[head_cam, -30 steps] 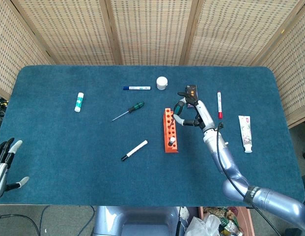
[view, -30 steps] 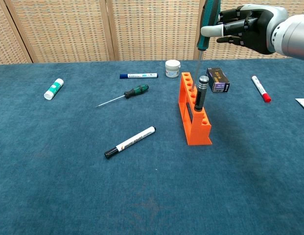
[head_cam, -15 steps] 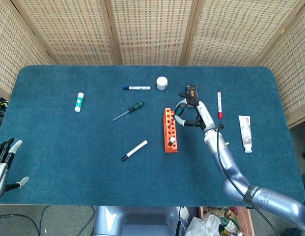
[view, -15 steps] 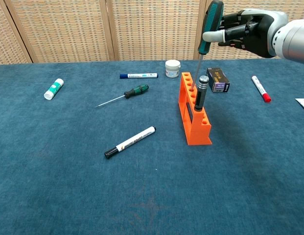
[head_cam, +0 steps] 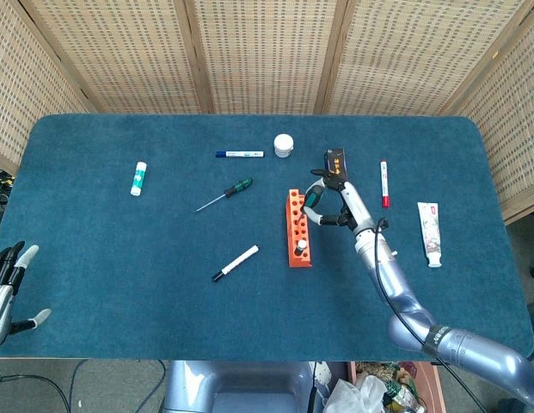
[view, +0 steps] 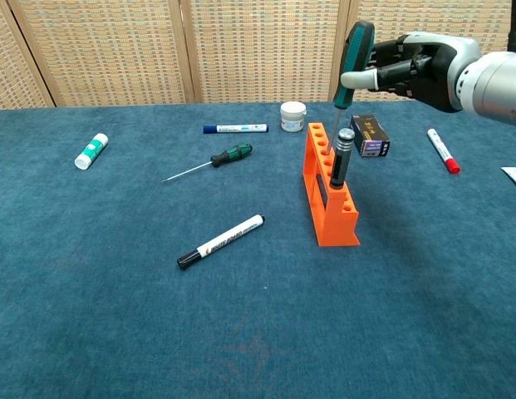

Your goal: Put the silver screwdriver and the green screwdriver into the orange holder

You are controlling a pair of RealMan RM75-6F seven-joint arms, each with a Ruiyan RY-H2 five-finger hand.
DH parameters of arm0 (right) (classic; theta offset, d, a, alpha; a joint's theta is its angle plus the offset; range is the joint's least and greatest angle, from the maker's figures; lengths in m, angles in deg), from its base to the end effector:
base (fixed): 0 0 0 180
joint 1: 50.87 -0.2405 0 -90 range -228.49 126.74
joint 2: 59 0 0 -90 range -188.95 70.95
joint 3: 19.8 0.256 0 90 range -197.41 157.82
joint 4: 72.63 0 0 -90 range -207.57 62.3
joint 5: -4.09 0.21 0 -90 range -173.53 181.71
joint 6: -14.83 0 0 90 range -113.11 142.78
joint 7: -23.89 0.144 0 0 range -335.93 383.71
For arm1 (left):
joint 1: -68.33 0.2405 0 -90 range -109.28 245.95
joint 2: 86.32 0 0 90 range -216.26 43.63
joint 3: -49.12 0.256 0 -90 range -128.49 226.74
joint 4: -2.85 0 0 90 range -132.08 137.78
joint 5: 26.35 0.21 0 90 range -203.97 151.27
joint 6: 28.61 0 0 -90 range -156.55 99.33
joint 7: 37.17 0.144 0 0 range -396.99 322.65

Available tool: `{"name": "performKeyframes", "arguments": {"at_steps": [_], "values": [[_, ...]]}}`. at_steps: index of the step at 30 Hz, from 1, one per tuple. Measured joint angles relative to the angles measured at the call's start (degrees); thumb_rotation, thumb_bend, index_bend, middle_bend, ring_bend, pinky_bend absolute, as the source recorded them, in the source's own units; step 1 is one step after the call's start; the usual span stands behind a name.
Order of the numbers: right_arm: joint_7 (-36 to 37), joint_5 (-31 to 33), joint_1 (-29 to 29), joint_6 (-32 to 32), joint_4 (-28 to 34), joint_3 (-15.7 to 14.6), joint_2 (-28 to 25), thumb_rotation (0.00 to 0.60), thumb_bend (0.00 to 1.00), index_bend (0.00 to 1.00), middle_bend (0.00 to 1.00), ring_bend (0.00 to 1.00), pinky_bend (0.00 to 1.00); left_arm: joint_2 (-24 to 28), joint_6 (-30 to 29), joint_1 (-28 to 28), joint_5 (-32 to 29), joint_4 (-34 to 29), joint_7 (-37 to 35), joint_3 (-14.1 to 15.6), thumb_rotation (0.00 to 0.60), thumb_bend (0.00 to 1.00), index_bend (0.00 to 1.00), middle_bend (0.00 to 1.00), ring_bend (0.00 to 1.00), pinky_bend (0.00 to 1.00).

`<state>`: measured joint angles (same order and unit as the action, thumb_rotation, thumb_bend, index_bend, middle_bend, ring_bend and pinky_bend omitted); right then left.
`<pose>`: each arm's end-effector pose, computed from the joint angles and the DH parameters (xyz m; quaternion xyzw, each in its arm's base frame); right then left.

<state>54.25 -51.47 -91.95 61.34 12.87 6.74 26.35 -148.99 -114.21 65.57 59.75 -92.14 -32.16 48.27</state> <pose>-0.1293 -0.3949 0.0357 0.4154 -0.6833 0.5616 0.2123 -0.3121 0.1617 0.1592 -0.6063 -0.3853 -0.3511 0.6006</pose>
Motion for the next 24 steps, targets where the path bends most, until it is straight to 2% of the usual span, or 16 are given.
{"name": "performKeyframes", "arguments": {"at_steps": [24], "values": [[2.7, -3.7, -0.3, -1.8, -5.7, -2.2, 3.7, 0.6, 0.43, 0.7, 0.14, 0.0, 0.01, -0.1, 0.5, -0.2, -0.5, 0.0, 0.1, -0.1, 0.6, 0.0, 0.0, 0.0, 0.0, 0.0]]}}
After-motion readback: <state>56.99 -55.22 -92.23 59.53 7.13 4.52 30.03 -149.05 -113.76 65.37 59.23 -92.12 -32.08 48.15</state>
